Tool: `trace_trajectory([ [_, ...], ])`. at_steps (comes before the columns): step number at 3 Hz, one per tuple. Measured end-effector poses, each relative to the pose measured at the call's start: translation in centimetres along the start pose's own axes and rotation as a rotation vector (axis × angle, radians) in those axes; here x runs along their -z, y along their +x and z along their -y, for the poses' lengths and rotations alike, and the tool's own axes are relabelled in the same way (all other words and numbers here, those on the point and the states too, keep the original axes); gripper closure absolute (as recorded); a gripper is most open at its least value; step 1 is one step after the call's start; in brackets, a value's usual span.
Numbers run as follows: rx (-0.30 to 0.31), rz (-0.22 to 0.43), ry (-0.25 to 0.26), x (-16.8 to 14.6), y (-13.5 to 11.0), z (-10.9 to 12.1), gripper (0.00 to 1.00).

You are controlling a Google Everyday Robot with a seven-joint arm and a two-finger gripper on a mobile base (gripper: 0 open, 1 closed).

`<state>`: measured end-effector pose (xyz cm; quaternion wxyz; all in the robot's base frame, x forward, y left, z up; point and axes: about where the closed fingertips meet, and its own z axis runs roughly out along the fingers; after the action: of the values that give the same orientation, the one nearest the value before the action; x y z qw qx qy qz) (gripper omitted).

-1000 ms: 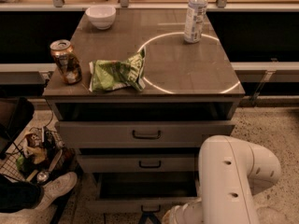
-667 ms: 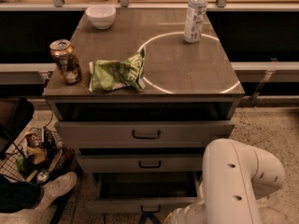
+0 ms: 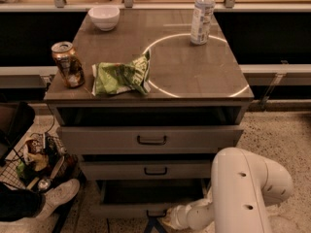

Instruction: Close bottom drawer

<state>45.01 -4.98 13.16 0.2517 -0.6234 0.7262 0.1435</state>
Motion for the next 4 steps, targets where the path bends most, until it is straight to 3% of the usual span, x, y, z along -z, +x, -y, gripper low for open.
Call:
trace_trajectory([
  [1,0.003,0.004,0.004,-0.1,-0.2,0.3,1.00],
  [2,0.029,0.042,0.044,-1.5,-2.9,3.3,1.00],
  [3,0.033,0.048,0.048,-1.7,-3.3,3.6,1.00],
  [4,0.068,0.110,0.095,-3.5,-7.2,6.7,1.00],
])
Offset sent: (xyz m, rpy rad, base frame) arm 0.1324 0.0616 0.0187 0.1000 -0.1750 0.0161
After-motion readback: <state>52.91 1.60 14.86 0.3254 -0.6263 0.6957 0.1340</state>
